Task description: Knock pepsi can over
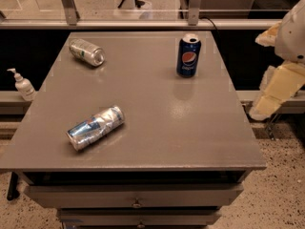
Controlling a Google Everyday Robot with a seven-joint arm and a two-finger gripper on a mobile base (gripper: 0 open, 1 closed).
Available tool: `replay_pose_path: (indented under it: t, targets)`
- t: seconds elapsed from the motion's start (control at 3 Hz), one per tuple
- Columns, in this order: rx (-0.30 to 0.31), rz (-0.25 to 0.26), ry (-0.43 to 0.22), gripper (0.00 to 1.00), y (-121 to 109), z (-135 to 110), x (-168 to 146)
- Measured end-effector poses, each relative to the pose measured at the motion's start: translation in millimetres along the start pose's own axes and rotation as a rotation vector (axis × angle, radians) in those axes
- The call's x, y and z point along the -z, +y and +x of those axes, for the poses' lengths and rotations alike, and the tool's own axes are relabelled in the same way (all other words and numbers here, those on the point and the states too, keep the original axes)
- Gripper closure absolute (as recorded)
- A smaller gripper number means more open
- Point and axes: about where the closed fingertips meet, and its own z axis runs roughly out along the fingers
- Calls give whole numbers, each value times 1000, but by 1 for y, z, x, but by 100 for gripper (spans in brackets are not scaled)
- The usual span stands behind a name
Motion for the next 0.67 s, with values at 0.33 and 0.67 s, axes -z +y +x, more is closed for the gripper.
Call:
replay_pose_path:
  t: [0.33,0.67]
  targets:
    - [-115,-34,-210,0,-19,-9,-59]
    - [-180,-47,-451,0,-40,-50,-99]
